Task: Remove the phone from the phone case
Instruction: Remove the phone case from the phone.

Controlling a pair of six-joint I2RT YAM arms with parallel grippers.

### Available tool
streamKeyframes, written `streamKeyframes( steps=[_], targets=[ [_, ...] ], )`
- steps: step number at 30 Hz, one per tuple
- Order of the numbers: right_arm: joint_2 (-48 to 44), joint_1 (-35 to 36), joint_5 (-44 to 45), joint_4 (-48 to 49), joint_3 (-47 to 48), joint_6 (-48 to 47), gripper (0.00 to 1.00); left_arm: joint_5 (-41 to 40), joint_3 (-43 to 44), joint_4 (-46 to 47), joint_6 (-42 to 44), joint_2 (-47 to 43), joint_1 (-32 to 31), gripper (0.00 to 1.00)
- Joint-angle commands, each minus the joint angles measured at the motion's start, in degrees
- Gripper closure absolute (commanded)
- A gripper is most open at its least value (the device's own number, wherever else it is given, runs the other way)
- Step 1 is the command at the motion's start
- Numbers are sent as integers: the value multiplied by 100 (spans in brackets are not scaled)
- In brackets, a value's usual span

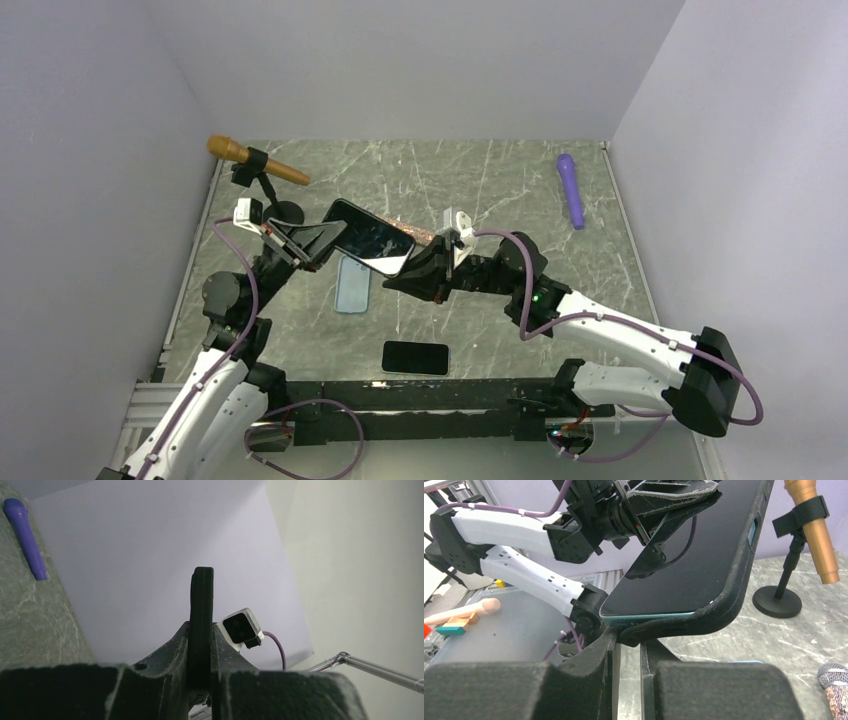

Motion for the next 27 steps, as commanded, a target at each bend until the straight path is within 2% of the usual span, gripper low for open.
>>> streamKeyframes(
  steps=[1,3,5,9,11,14,16,20,22,24,27],
  targets=[
    [-54,-55,943,-102,151,-350,100,862,369,-26,35,-45,-311,100],
    [-167,-56,993,-167,-8,-101,99,814,506,-406,415,-30,-311,100],
    [-283,-58,1059,-351,-157,229,84,790,760,-763,916,41,-290,100],
    [-467,-53,1475,-1522,-99,682,75,1000,1543,-1589,2291,541,-108,100],
    [-627,-57,1614,-1981,-161,856,71,1359,1960,-1712,2685,958,123,100],
    [-881,-64,1953,-2670,-244,1147,59,2282,2701,-1547,3328,1955,468,100],
    [-979,-72,1973,-3001,-210,1211,43,2879,3117,-1422,3690,2493,615,100],
    [-996,-166,2452,-3923,68,1469,19,3660,3558,-1580,4388,3072,665,100],
    [-989,-377,2301,-4049,107,1596,15,3714,3707,-2085,5106,3136,664,100],
    [-990,-648,1549,-3755,-4,1619,13,3685,3685,-2465,5725,3111,649,100],
    [-890,-1016,754,-3437,-78,1559,13,3950,3285,-1814,5637,3049,631,100]
  ],
)
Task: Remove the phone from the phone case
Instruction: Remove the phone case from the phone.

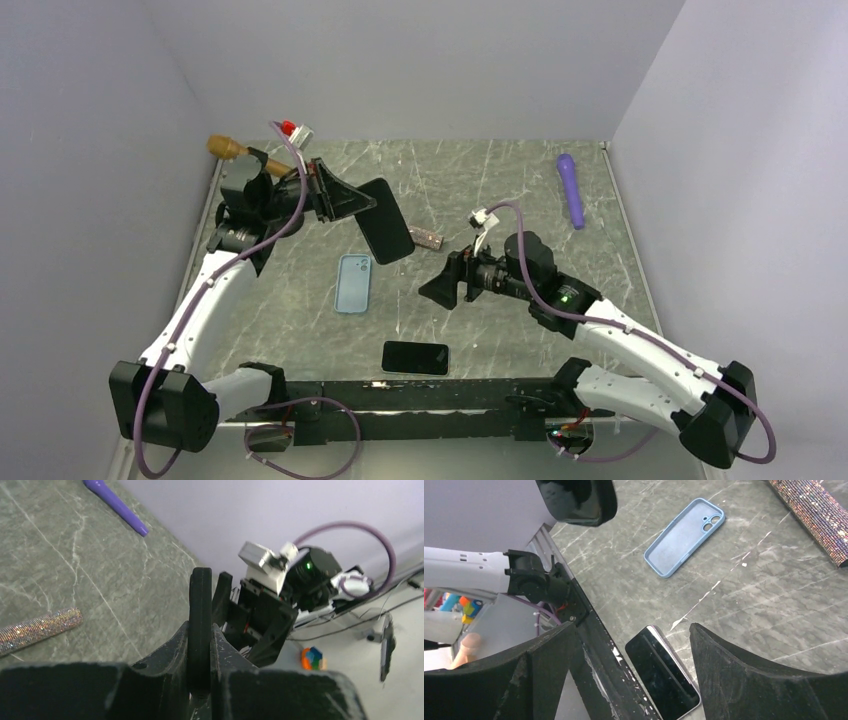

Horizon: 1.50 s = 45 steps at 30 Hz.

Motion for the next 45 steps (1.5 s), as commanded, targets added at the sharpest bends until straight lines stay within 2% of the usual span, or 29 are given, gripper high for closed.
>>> streamKeyframes(
  steps=[1,4,11,15,18,26,32,37,40,45],
  targets=[
    [96,-445,-1157,301,138,54,13,685,-158,773,618,-258,-62,100],
    [329,-622,-1831,453,253,-162,17,850,-306,688,797,-240,-154,100],
    [879,-740,-2730,308,681,-989,25,1247,-812,2049,-57,-166,-193,100],
    [1189,-846,-3281,633,781,-949,29,1288,-812,1901,35,-162,-246,100],
    [1506,-850,-3534,634,1013,-990,38,1269,-848,1901,61,-218,-277,100],
    [1736,-857,-4350,1364,999,-769,59,1324,-912,2097,-39,-266,-355,100],
    [1876,-859,-4489,1663,912,-718,68,1333,-915,2068,16,-350,-445,100],
    [2003,-855,-4565,1685,983,-931,82,1416,-705,1213,737,-579,-662,100],
    [1990,-813,-4542,1545,1041,-1193,98,1440,-541,595,1234,-700,-793,100],
    [1847,-478,-4198,864,1164,-2075,100,1224,-228,-206,928,-832,-809,100]
  ],
)
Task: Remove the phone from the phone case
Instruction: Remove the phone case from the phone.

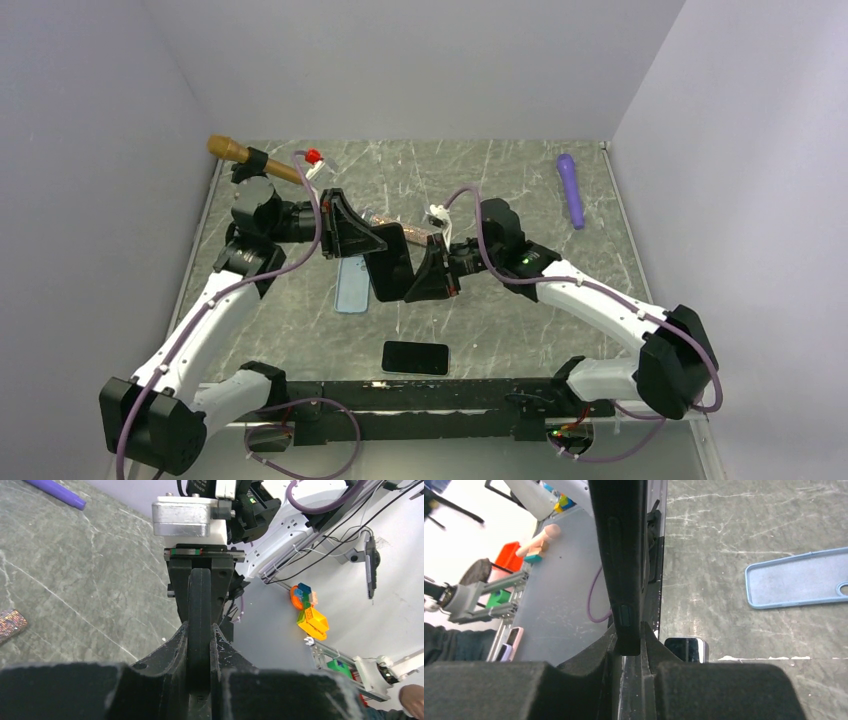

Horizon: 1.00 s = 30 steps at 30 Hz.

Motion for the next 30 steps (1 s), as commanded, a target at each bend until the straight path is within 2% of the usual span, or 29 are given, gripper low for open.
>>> streamKeyframes(
  steps=[1,4,11,13,19,24,30],
  targets=[
    [-176,388,414,-456,399,-1010,100,67,596,-853,-48,-318,-144,100],
    [-260,818,615,-410,393,-1409,100,97,561,-681,-785,-453,-143,100],
    [-317,1366,671,222,413,-1889,100,141,-387,1385,-3116,-892,-163,100],
    [-352,1471,822,327,449,-2009,100,117,-458,1458,-3259,-973,-229,100],
    [-529,1845,1650,-184,882,-2800,100,-34,-374,624,-2934,-1030,-477,100],
    [-685,2022,1944,-579,1351,-3345,100,-99,-486,951,-3222,-820,-577,100],
    [-730,2068,2116,-922,1671,-3630,100,-121,-607,1790,-3676,-456,-597,100]
  ],
)
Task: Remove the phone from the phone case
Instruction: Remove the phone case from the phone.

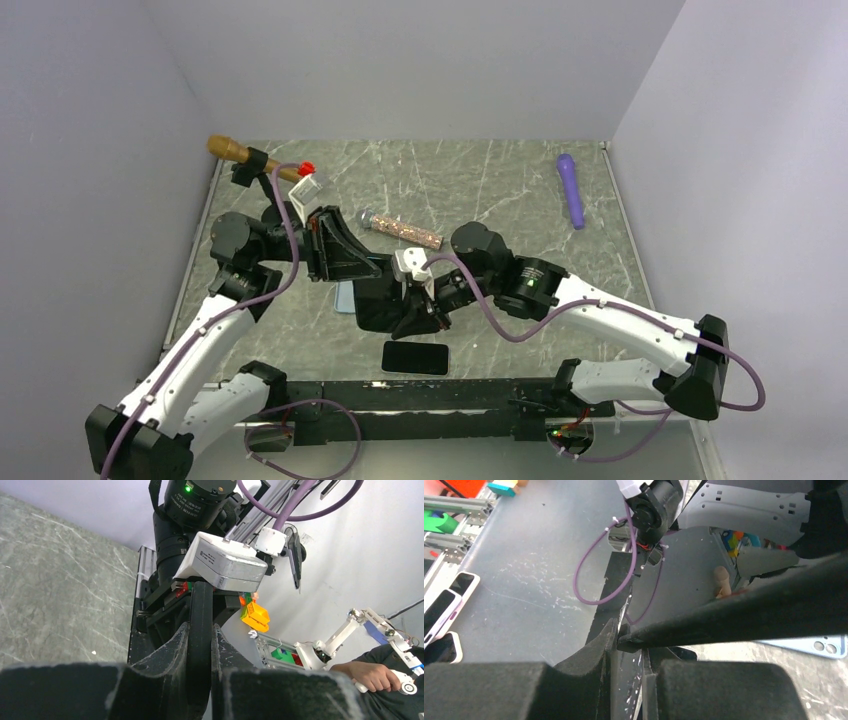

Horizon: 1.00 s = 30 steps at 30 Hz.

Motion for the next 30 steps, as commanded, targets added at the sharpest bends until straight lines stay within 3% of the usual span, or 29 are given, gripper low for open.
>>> streamKeyframes(
  steps=[1,8,16,30],
  targets=[
    [-144,110,554,1100,710,-1283,100,-402,-83,117,-1091,452,-164,100],
    [-174,129,282,1290,777,-1291,100,-454,14,719,-1340,1143,-144,100],
    [-161,127,594,1236,813,-1487,100,-685,10,1147,-1730,1586,-120,100],
    [21,113,1317,1781,868,-1369,100,-1264,-200,486,-1532,1105,-164,100]
  ],
)
